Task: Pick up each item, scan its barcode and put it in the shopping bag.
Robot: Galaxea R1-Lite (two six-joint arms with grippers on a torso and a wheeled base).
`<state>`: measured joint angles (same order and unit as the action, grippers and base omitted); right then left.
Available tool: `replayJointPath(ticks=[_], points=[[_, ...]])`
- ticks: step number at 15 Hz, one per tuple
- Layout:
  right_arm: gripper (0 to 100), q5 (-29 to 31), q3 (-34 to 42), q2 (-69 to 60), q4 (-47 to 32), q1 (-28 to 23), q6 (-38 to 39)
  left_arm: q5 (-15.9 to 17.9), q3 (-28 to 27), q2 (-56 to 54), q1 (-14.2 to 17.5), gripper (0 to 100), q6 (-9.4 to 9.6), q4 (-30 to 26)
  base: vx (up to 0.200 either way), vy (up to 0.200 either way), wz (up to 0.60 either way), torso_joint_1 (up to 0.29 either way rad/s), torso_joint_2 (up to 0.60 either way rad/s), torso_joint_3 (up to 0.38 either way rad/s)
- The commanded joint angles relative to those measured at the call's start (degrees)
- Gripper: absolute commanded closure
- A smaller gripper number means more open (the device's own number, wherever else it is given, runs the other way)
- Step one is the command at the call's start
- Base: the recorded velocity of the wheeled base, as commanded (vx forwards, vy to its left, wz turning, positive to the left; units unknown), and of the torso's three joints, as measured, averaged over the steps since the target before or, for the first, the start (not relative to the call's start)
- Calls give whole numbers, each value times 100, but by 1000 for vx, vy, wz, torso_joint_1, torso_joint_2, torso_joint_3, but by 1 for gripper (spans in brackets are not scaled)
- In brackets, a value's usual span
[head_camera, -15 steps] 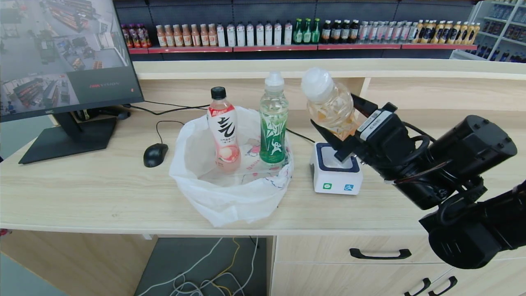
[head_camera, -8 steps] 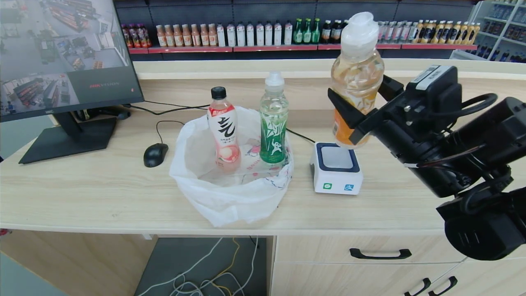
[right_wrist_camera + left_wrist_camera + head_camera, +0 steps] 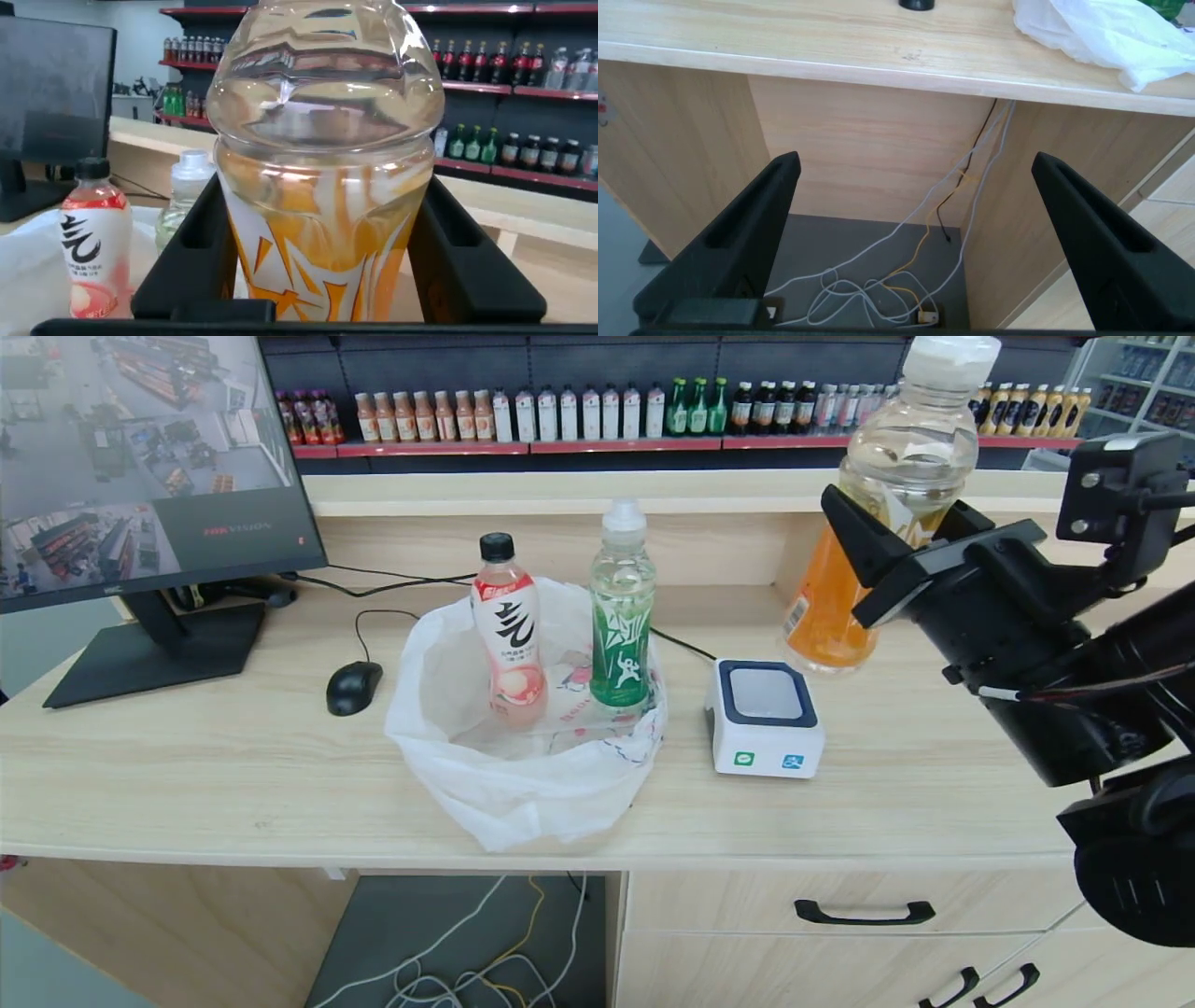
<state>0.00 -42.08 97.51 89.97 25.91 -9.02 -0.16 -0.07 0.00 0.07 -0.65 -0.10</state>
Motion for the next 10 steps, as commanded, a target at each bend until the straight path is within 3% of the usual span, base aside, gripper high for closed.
replayJointPath(ticks=[1,5,10], points=[[100,255,209,-83,3,160,76,-2,-1,0,1,0,-6,1,0,0,0,0,0,0],[100,659,1053,-532,3,424,471,-2,-1,0,1,0,-6,1,0,0,0,0,0,0],[100,729,1062,-558,3,494,489,-2,-1,0,1,0,-6,1,0,0,0,0,0,0]])
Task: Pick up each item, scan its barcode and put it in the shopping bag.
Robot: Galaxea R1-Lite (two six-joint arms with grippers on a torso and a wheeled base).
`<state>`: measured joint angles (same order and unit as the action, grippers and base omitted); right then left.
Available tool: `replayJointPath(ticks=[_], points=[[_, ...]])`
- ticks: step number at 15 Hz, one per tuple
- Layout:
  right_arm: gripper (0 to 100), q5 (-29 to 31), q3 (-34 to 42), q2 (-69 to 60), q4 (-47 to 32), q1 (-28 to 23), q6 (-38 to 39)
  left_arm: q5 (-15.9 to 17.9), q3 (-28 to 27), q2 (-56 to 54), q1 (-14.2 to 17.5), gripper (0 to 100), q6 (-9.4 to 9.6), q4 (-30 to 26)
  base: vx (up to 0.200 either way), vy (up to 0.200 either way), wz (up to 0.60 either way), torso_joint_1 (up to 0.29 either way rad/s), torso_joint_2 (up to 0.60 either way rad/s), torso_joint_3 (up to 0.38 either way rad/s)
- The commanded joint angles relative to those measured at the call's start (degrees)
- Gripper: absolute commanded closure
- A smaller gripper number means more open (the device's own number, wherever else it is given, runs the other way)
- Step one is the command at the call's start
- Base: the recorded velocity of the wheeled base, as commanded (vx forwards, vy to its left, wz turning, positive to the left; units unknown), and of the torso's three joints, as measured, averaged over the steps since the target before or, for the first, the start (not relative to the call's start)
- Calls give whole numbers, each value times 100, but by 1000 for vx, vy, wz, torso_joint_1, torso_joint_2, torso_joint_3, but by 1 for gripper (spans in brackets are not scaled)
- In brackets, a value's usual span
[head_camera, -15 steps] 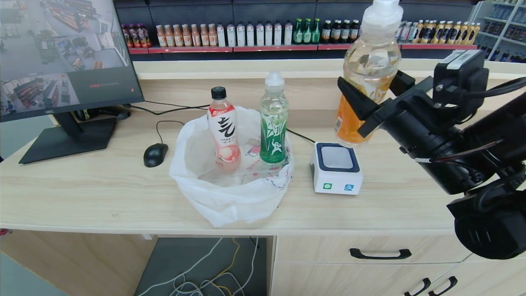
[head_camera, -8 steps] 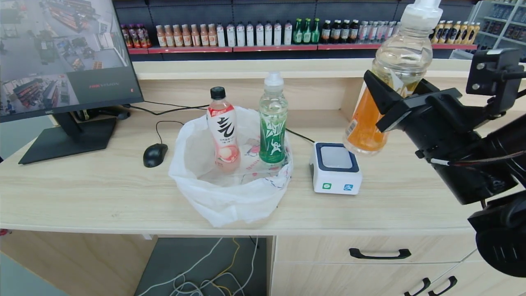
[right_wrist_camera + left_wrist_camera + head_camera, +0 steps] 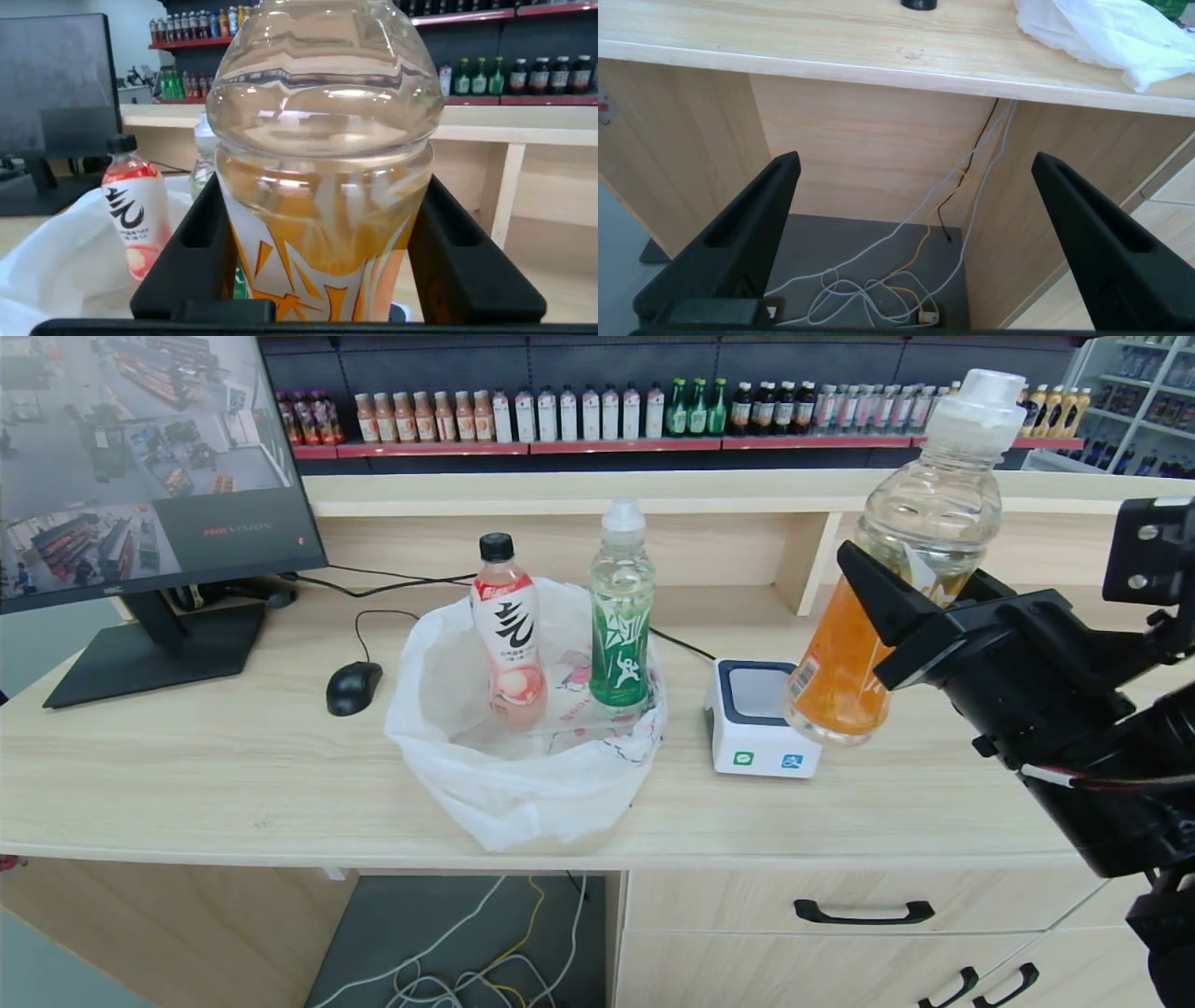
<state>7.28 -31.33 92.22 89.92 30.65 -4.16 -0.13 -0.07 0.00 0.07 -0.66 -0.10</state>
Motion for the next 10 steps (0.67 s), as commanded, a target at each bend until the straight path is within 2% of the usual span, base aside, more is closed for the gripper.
replayJointPath(ticks=[1,3,9,10], points=[[100,2,-22,15,8,20,11,-4,-1,0,1,0,-4,1,-200,0,0,2,2,2],[100,-16,-101,121,8,29,11,-4,7,0,1,0,-4,1,-200,0,0,10,2,-2],[100,-7,-374,332,8,64,126,-4,7,0,1,0,31,1,0,0,0,0,0,0],[100,-7,-391,332,8,64,126,-4,-1,0,1,0,31,1,0,200,0,22,17,-7]])
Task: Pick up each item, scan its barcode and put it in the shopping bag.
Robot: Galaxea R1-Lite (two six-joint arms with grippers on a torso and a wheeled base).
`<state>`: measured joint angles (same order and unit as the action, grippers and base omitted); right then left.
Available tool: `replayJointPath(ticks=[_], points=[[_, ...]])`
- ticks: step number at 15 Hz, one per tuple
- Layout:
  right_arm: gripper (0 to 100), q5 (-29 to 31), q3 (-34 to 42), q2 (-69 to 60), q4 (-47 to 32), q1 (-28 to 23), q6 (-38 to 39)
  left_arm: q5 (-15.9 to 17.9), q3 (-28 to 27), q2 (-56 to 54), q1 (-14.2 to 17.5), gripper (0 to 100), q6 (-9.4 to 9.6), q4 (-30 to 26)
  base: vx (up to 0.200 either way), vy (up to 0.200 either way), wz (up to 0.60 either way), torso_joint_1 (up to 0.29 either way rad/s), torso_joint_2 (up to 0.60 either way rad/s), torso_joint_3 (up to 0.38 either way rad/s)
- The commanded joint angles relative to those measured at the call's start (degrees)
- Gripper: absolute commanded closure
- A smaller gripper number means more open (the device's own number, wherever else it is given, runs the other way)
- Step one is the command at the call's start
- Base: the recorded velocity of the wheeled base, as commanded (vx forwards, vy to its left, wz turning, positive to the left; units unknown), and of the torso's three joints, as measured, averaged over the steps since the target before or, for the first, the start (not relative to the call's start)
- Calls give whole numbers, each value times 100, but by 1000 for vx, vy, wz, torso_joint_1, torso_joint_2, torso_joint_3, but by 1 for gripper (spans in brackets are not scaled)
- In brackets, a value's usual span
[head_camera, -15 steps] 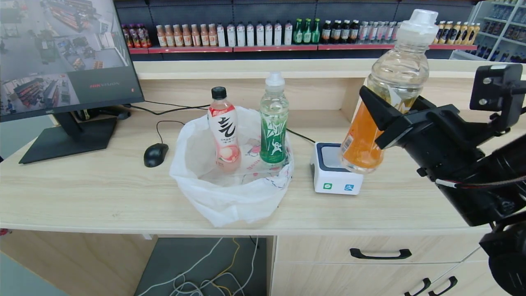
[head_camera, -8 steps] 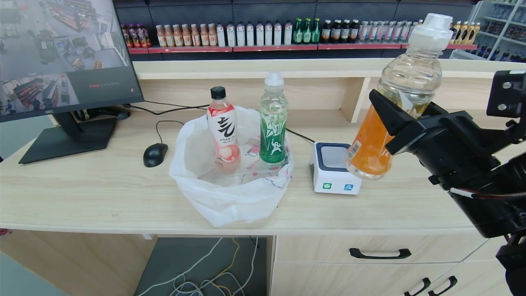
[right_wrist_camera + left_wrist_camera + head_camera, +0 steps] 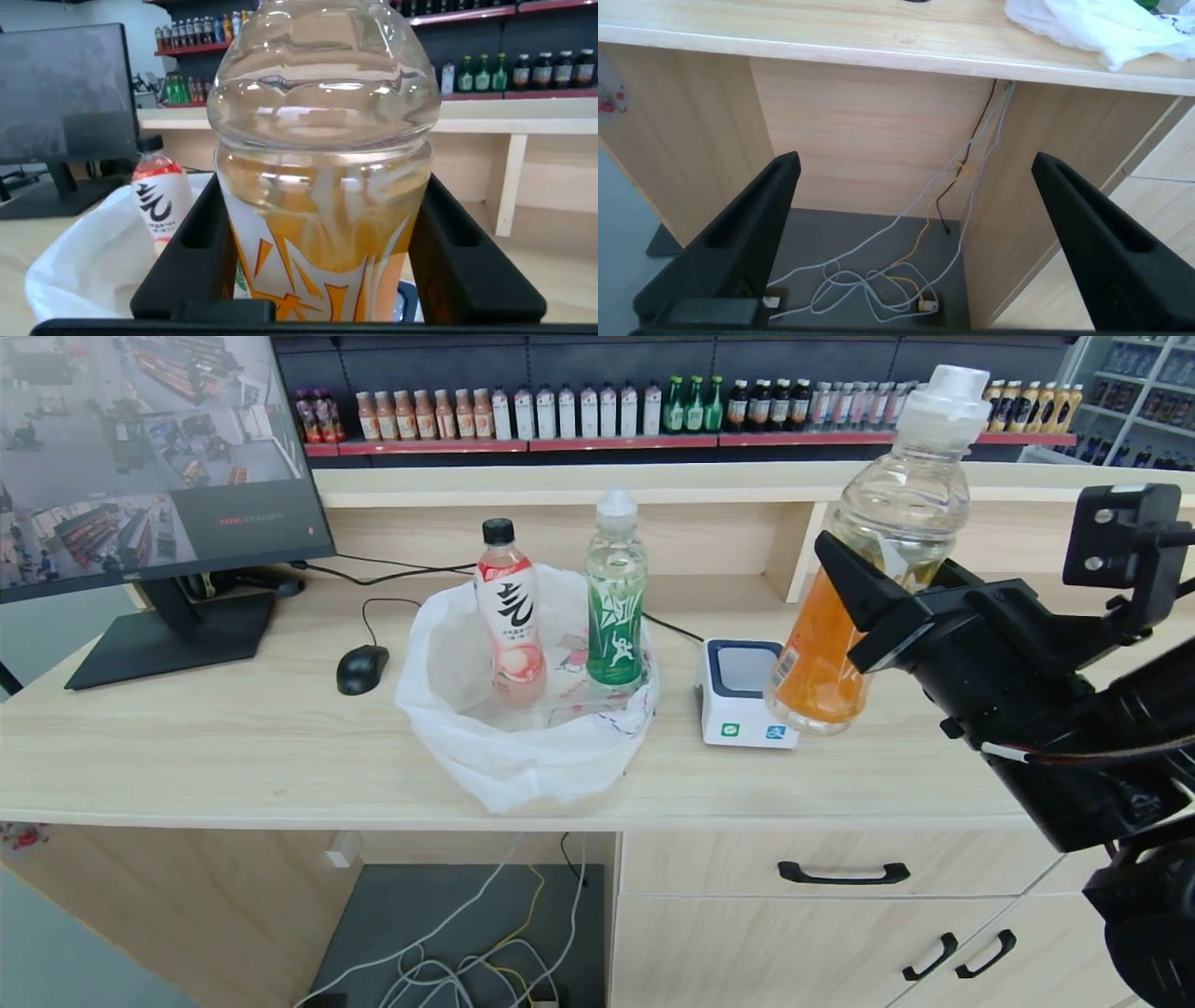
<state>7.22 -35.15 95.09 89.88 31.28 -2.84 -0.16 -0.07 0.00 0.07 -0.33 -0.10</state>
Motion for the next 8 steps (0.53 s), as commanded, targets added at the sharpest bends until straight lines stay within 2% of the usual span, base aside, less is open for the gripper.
replayJointPath(ticks=[1,8], points=[[100,-10,-19,45,12,1,-6,-2,7,0,1,0,-2,1,0,200,0,12,7,2],[100,-1,34,-8,12,1,3,-2,7,0,1,0,-37,1,0,200,0,2,2,4]])
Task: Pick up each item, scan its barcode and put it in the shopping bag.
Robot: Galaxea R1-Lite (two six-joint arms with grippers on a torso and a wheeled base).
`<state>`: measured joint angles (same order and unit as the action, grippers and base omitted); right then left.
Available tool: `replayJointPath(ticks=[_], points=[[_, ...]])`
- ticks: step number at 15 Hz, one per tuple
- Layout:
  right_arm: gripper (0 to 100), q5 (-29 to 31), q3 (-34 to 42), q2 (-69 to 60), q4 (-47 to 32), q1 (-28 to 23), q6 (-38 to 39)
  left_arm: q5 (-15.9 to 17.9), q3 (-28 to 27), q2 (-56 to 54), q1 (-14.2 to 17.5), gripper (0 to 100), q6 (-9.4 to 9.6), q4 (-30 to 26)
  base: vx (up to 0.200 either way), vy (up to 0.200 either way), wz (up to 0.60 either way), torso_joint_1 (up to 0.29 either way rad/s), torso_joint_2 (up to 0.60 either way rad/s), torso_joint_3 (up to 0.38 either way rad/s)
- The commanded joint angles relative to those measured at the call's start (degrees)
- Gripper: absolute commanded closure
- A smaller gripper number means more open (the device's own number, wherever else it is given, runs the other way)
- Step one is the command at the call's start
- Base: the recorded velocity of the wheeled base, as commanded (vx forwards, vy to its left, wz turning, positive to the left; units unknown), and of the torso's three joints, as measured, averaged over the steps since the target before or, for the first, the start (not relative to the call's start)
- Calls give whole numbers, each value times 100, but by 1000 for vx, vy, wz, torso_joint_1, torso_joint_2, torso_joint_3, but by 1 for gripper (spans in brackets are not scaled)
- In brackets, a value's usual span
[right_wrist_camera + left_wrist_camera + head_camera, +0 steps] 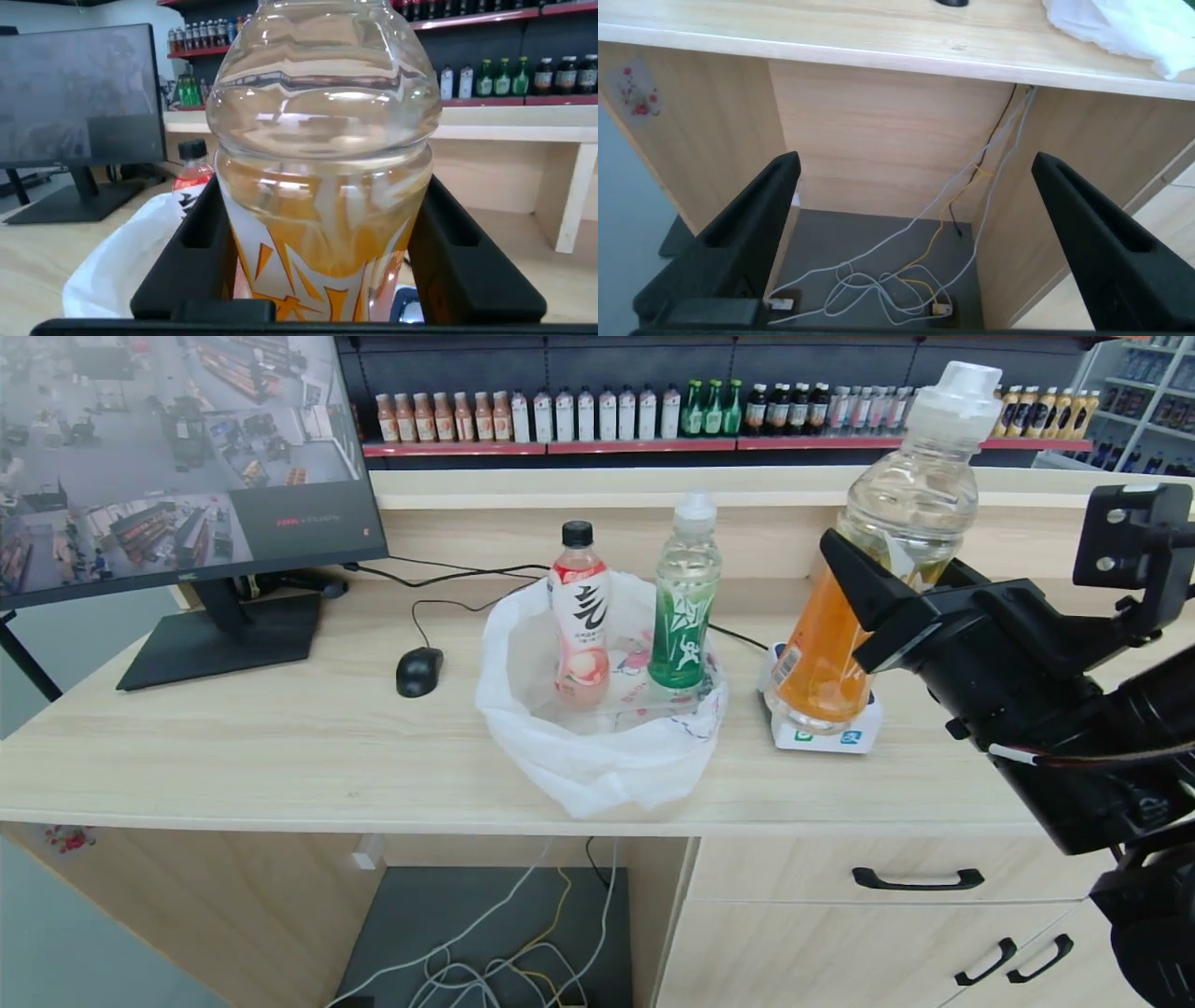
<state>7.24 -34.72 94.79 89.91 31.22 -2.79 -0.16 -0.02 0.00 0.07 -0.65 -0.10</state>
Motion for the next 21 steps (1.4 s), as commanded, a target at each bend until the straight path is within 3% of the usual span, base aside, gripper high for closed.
replayJointPath(ticks=[1,6,13,21], points=[[100,-3,-26,57,9,7,-2,-2,2,0,1,0,-14,1,0,200,0,-2,12,2],[100,5,-316,408,9,-151,-37,-2,2,0,1,0,-41,10,0,200,0,2,2,4],[100,14,-984,1208,9,-160,7,-2,-6,0,1,0,-14,1,0,0,0,0,0,0],[100,5,-1230,1709,9,-485,-28,-2,2,0,1,0,56,1,0,0,0,0,0,0]])
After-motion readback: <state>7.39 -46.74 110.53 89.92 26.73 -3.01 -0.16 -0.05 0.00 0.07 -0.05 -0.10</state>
